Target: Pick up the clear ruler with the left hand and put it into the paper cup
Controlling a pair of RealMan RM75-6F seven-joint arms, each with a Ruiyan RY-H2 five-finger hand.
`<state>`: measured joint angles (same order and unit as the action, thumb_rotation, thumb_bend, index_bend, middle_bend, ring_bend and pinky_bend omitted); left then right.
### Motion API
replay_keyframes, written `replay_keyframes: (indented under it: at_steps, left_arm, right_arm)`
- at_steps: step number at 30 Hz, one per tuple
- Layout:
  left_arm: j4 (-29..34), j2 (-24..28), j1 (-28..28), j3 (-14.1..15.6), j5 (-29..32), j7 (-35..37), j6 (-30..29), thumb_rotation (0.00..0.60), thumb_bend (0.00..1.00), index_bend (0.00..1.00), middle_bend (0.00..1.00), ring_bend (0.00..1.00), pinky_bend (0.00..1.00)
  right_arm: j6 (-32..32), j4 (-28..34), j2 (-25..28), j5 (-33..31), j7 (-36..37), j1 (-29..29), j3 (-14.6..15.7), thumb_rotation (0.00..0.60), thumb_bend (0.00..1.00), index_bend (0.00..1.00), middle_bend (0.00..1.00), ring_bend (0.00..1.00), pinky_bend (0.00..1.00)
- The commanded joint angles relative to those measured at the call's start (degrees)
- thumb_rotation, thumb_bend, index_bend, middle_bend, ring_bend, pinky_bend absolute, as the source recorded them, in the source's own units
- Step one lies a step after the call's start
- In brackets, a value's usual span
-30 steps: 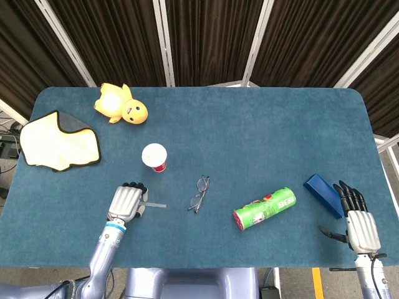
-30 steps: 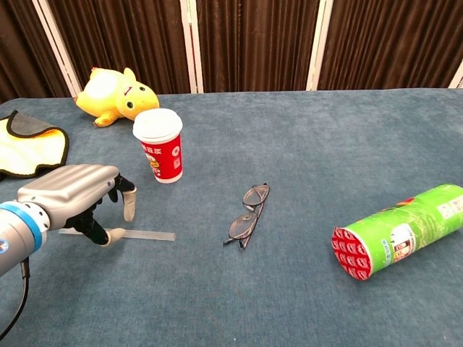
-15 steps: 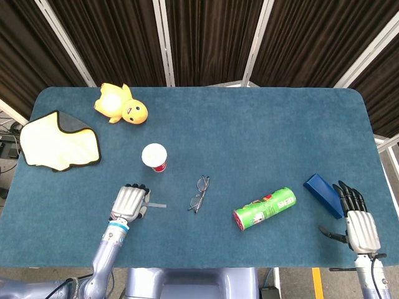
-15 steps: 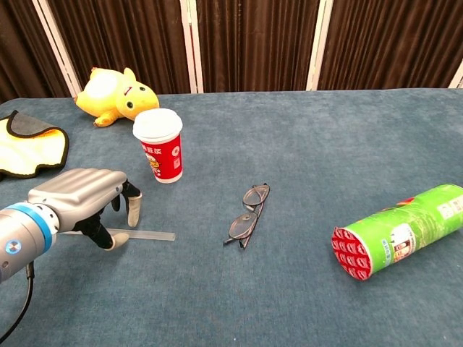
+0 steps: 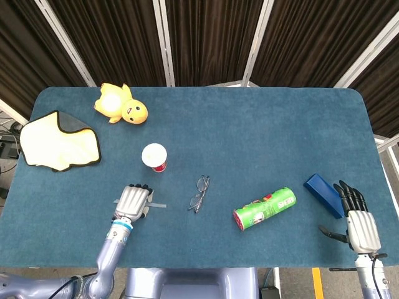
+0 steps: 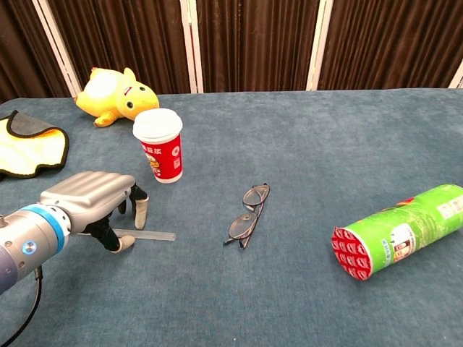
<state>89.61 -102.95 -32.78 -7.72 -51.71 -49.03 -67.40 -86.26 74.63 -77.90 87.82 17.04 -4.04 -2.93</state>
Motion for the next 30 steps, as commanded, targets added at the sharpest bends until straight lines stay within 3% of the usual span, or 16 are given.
replay_keyframes:
  at_steps: [1, 10, 19, 30]
  left_arm:
    - [-0.5, -0.5, -0.4, 0.2, 0.0, -0.2, 0.0, 0.600, 0.38, 0.49, 0.35, 0.35, 0.38]
    - [-0.8, -1.3, -0.4, 1.4, -0.6, 0.2, -1.3, 0.600, 0.43, 0.54, 0.35, 0.36, 0.38]
    - [0.4, 0.7, 0.1, 0.6, -1.2, 2.6, -2.3, 0.600, 0.43, 0.56, 0.36, 0.37, 0.39]
    - [11.6, 8.2, 2.1, -2.9, -5.0, 10.9, -5.5, 0.600, 0.43, 0.55, 0.36, 0.37, 0.39]
  right_arm:
    - [-0.1, 0.1, 0.0, 0.0, 0.2, 0.0, 0.0, 0.600, 0.06, 0.00, 0.00, 0.00, 0.00]
    - [-0.5, 0.2, 0.0, 0.2, 0.4, 0.1, -0.1, 0.600, 0.06, 0.00, 0.00, 0.00, 0.00]
    - [-0.2, 0.2, 0.1, 0.0, 0.5, 0.1, -0.1, 0.600, 0.06, 0.00, 0.00, 0.00, 0.00]
    - [-0.1, 0.2, -0.1, -0.2, -0.1, 0.1, -0.1, 0.600, 0.06, 0.00, 0.00, 0.00, 0.00]
